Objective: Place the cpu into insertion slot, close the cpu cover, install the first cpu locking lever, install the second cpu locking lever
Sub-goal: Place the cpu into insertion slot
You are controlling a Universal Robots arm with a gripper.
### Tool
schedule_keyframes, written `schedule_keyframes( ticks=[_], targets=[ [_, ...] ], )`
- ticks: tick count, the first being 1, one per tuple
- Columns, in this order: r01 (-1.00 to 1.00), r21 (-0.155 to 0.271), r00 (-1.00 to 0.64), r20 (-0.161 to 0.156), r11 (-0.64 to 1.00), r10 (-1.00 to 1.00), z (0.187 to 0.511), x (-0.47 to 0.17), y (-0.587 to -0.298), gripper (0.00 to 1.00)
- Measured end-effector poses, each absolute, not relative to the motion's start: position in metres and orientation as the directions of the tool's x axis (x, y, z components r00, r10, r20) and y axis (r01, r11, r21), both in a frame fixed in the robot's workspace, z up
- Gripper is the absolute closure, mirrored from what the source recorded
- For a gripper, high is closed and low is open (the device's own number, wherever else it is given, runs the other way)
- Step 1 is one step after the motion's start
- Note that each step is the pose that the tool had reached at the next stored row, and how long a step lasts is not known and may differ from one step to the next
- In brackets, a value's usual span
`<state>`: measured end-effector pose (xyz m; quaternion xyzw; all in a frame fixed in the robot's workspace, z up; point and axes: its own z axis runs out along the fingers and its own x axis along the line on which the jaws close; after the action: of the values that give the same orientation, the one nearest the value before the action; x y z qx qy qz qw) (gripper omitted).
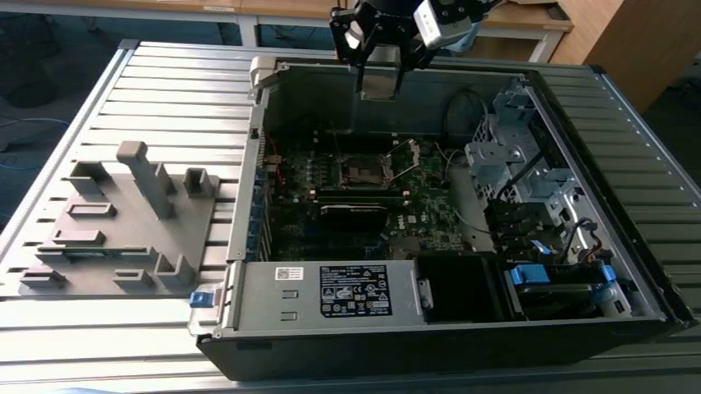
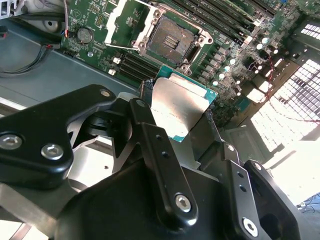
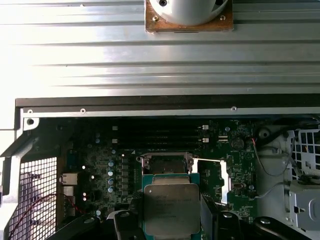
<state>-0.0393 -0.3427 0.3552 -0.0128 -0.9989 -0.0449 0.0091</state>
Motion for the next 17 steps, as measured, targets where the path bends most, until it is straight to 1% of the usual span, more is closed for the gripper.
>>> schedule_keyframes(
  ticks=[17],
  targets=[
    [0.026,0.089,-1.0,0.019,0.996,0.025,0.3523,-0.0393,-0.3427,0.46]
  ],
)
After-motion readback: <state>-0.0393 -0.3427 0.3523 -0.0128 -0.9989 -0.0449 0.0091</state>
